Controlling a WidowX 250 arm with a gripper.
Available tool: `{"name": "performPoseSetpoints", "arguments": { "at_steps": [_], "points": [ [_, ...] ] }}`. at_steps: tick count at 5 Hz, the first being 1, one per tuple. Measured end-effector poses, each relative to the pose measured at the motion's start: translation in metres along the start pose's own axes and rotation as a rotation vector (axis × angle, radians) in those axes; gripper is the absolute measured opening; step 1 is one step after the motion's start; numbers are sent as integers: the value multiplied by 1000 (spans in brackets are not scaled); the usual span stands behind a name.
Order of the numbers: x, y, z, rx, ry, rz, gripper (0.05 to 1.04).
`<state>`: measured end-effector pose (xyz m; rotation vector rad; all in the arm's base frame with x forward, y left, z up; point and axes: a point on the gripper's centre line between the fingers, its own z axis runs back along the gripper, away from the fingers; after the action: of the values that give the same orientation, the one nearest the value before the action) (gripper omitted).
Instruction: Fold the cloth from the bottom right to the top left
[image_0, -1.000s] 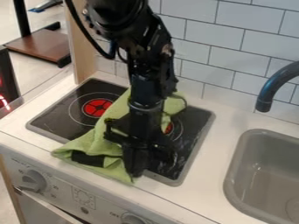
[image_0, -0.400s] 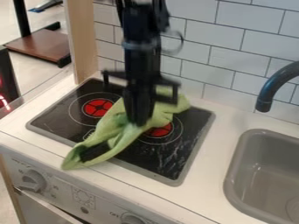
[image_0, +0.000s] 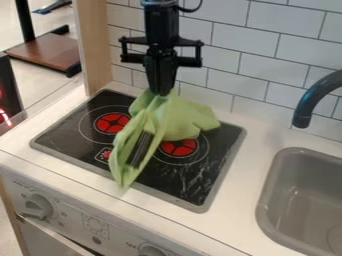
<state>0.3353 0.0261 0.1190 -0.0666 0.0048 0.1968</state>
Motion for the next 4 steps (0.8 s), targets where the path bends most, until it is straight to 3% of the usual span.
{"name": "performPoseSetpoints", "arguments": {
  "at_steps": [2,4],
  "points": [
    [58,18,-21,41,65,66,48],
    [79,26,-52,43,60,60,48]
  ]
}}
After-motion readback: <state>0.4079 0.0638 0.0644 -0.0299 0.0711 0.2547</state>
